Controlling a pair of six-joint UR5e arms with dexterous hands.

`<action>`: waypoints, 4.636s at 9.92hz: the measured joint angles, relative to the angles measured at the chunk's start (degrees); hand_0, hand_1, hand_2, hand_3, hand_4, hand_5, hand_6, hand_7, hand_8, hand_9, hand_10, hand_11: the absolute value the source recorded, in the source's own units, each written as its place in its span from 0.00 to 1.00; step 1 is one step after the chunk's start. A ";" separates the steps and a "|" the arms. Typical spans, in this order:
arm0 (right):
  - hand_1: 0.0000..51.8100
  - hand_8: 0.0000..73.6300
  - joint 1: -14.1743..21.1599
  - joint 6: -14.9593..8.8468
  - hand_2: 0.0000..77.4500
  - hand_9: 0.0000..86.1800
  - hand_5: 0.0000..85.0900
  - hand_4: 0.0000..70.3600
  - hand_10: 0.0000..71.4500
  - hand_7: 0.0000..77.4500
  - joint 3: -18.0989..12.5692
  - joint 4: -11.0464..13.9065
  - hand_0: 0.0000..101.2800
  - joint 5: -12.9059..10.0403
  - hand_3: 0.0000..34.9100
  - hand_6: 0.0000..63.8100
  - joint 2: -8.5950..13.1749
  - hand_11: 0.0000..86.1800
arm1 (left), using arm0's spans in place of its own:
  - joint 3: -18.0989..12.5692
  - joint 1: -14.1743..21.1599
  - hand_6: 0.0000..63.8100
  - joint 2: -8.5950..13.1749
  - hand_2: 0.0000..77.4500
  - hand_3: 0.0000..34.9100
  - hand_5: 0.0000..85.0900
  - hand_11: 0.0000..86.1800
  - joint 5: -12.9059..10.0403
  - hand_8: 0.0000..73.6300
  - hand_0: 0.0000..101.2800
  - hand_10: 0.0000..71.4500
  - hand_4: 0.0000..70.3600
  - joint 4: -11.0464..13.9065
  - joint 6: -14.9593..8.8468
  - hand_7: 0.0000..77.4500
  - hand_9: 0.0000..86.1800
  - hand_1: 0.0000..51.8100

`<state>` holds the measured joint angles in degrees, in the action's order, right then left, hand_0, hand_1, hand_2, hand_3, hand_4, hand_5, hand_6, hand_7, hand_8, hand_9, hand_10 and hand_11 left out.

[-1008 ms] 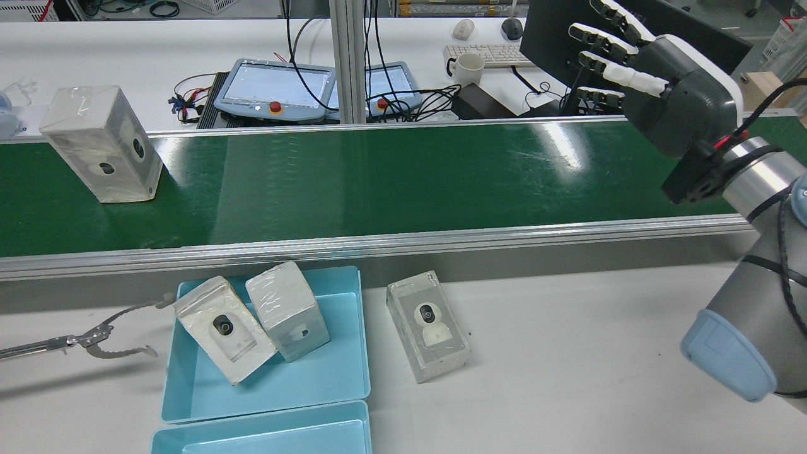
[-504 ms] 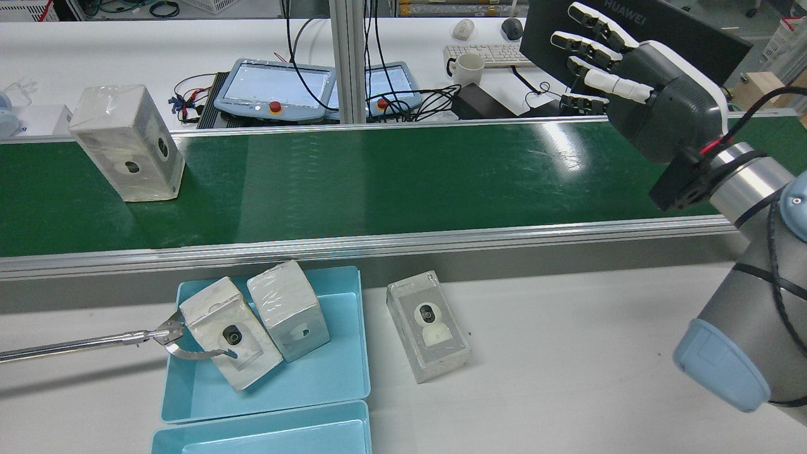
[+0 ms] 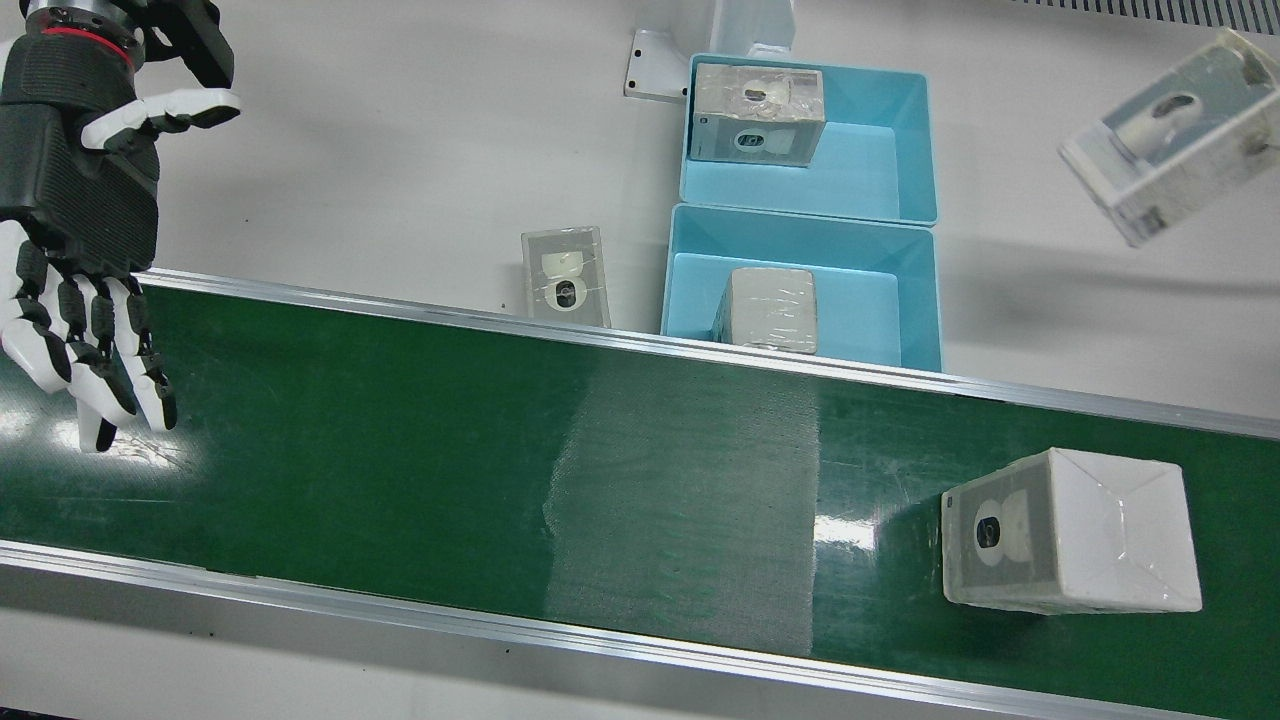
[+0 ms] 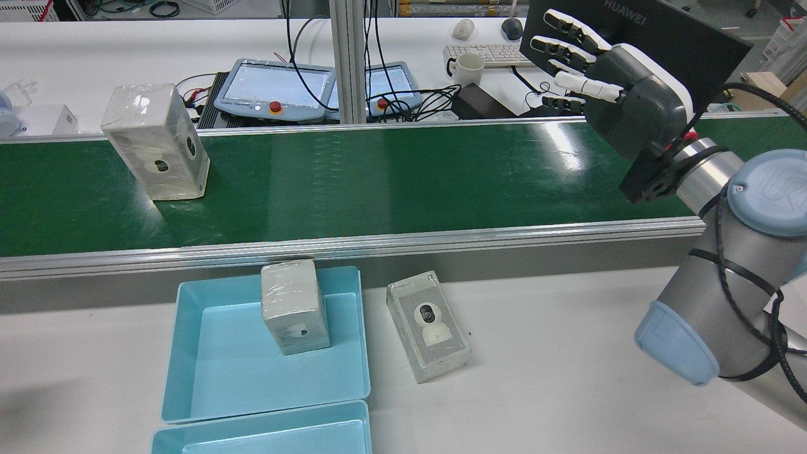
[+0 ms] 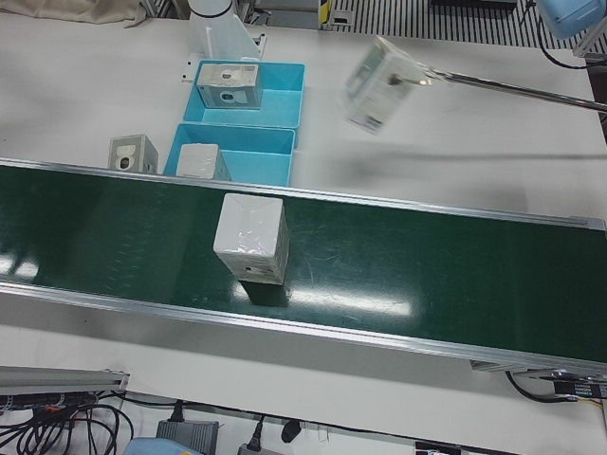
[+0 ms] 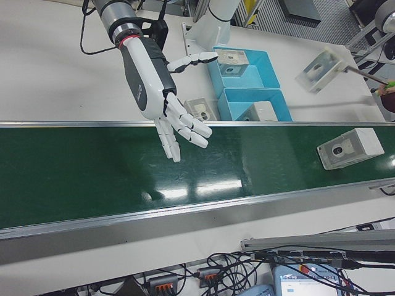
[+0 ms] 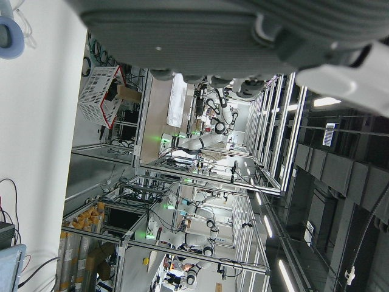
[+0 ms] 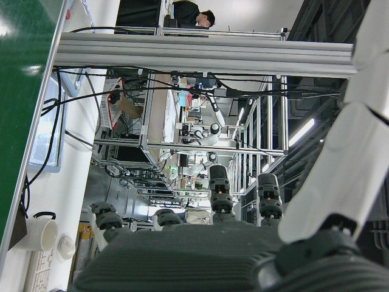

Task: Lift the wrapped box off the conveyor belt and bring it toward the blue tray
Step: 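Hold the open right hand beside the belt as a wrapped white box approaches, then move the right hand against the wrapped white box on the belt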

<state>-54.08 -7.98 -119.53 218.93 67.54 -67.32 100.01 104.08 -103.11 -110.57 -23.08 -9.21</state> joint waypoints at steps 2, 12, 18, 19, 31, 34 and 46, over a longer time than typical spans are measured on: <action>0.16 0.00 0.01 -0.04 0.16 0.04 0.17 0.05 0.06 0.21 1.14 -0.35 0.39 0.04 0.86 0.00 1.36 0.08 | 0.00 0.00 0.00 0.00 0.01 0.00 0.01 0.00 0.00 0.01 0.00 0.01 0.00 0.00 0.00 0.01 0.00 0.00; 0.16 0.00 0.87 -0.31 0.18 0.03 0.15 0.09 0.08 0.21 1.98 -1.46 0.38 0.47 0.86 0.00 1.96 0.09 | 0.00 0.00 0.00 0.00 0.01 0.00 0.01 0.00 0.00 0.01 0.00 0.01 0.00 0.00 0.00 0.01 0.00 0.00; 0.16 0.00 1.03 -0.20 0.18 0.03 0.17 0.10 0.08 0.21 2.55 -1.48 0.38 0.48 0.86 0.00 2.01 0.10 | 0.00 0.00 0.00 0.00 0.01 0.00 0.01 0.00 0.00 0.00 0.00 0.01 0.00 0.00 0.00 0.01 0.01 0.00; 0.16 0.00 1.05 -0.20 0.18 0.03 0.17 0.11 0.08 0.21 2.62 -1.48 0.38 0.49 0.86 0.00 2.01 0.10 | 0.00 0.00 0.00 0.00 0.01 0.00 0.01 0.00 0.00 0.01 0.00 0.01 0.00 0.00 0.00 0.01 0.00 0.00; 0.17 0.00 3.01 -0.49 0.19 0.04 0.17 0.08 0.08 0.20 12.63 -6.18 0.38 0.44 0.86 0.00 7.28 0.10 | 0.00 0.00 0.00 0.00 0.01 0.00 0.01 0.00 0.00 0.01 0.00 0.00 0.00 0.00 0.00 0.01 0.00 0.00; 0.23 0.00 4.02 -0.82 0.21 0.04 0.18 0.10 0.08 0.22 16.10 -9.65 0.42 0.41 0.86 0.00 8.54 0.10 | 0.00 0.00 0.00 0.00 0.01 0.00 0.01 0.00 0.00 0.00 0.00 0.01 0.00 0.00 0.00 0.01 0.01 0.00; 0.27 0.00 5.59 -0.81 0.25 0.04 0.17 0.12 0.07 0.23 18.78 -10.21 0.45 0.05 0.87 0.00 10.31 0.10 | 0.00 0.00 0.00 0.00 0.01 0.00 0.01 0.00 0.00 0.01 0.00 0.01 0.00 0.00 0.00 0.01 0.00 0.00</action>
<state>-48.49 -8.78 -100.75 208.71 67.60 -57.01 100.01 104.08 -103.11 -110.57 -23.08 -9.21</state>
